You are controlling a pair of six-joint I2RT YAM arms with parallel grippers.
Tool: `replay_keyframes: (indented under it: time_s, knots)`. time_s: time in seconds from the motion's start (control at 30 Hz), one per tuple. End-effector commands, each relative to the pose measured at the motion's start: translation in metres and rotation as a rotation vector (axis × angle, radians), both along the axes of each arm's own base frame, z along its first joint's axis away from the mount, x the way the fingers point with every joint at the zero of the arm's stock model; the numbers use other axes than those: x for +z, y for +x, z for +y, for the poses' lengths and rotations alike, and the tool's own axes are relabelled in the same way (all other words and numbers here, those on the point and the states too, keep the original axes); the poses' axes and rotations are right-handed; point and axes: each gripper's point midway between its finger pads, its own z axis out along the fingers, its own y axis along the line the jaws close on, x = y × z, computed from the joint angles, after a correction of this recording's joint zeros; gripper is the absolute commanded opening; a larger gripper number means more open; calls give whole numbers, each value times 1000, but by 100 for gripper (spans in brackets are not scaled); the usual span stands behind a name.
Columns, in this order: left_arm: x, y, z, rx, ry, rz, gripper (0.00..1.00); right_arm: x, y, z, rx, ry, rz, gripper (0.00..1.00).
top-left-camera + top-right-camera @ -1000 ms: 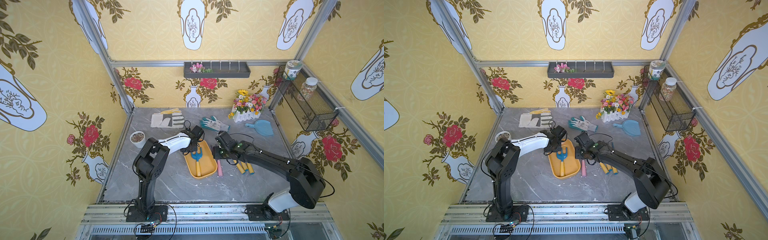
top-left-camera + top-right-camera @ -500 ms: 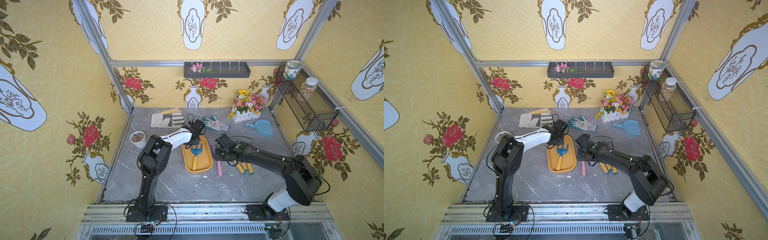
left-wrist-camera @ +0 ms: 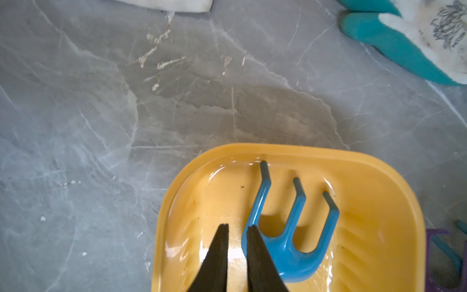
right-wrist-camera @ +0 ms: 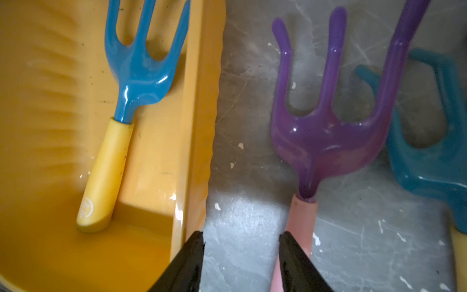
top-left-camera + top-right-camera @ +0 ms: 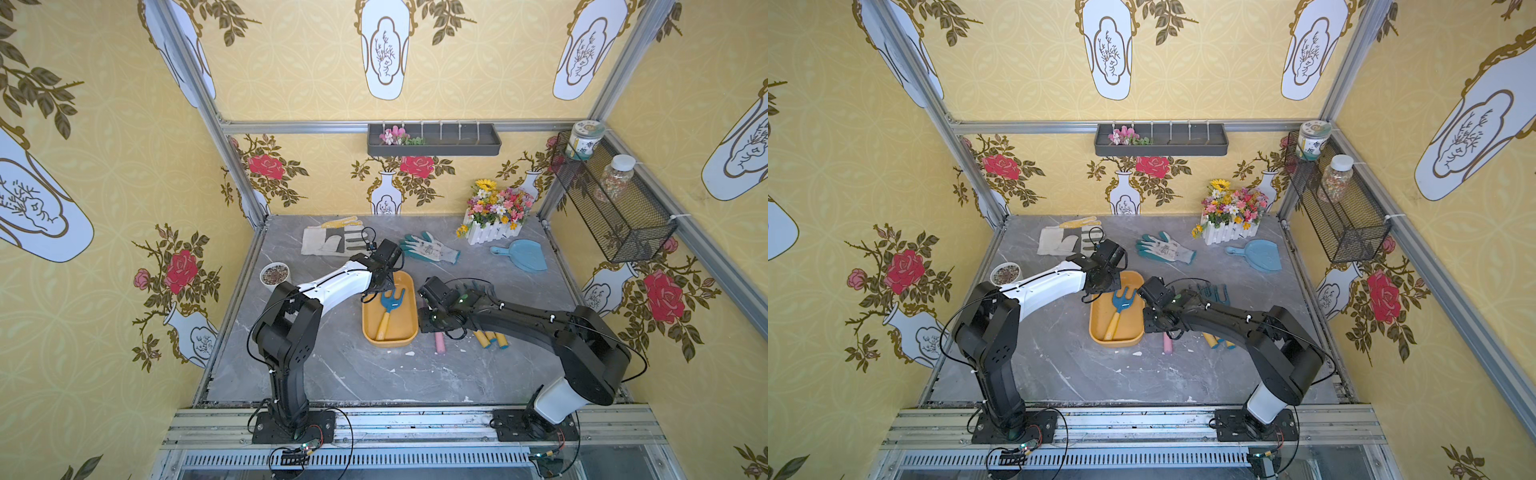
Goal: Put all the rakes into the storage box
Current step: Adjust the storage box at the center of the board, then pick up the rake at the center of the board.
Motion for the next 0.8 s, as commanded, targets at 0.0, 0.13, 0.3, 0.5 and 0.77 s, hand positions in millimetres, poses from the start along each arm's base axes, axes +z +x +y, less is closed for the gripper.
replay_keyframes:
  time_s: [0.0, 0.13, 0.3, 0.5, 0.77]
  knots:
    - [-1, -2, -3, 53, -65, -9, 19, 8, 7, -31, -126, -102, -61, 53]
    - [12, -1, -8, 46, -122, -55, 19, 24, 20, -66, -280, -214, -149, 57]
    - [40, -2, -14, 24, -216, -152, 21, 21, 27, -111, -427, -283, -88, 60]
    - [71, -7, 0, 51, -253, -280, 39, -4, 24, -130, -427, -243, 28, 62]
    - [74, -9, 7, 73, -253, -304, 43, -28, 17, -133, -389, -234, 106, 61]
